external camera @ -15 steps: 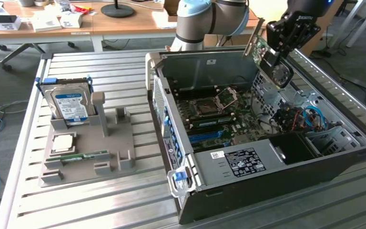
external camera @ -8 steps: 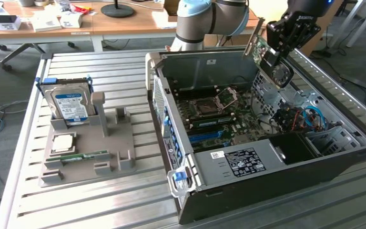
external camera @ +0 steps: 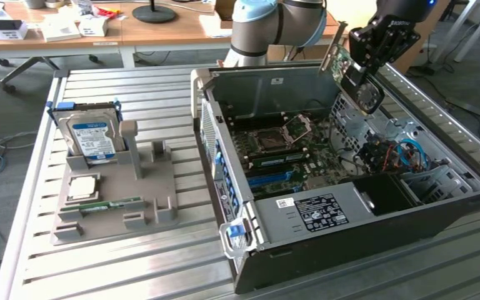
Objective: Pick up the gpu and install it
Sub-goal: 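Pick up the gpu and move the gpu toward the slot, then insert the gpu into the slot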
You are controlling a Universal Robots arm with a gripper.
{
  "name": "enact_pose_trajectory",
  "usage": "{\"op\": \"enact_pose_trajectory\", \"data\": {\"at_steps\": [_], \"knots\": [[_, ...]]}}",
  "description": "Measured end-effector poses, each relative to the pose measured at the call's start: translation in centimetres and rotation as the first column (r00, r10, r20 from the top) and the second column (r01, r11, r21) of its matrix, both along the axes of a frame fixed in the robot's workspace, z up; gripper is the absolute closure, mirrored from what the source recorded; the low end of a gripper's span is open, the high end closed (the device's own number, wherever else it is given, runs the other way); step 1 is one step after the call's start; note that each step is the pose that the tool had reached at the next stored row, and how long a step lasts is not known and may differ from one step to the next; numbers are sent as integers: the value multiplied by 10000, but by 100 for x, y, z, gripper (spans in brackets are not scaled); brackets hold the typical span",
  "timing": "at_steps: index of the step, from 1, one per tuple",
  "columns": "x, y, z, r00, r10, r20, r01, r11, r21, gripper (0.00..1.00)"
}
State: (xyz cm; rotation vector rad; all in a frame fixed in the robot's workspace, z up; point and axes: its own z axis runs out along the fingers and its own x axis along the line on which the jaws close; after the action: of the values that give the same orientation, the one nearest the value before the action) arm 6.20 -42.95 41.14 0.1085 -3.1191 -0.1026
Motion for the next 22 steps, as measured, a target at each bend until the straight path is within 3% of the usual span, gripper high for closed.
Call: {"op": "enact_pose_trajectory", "data": {"at_steps": [22], "knots": [[-1, -17, -4, 9998, -189, -1, 189, 9998, 14, 74]]}}
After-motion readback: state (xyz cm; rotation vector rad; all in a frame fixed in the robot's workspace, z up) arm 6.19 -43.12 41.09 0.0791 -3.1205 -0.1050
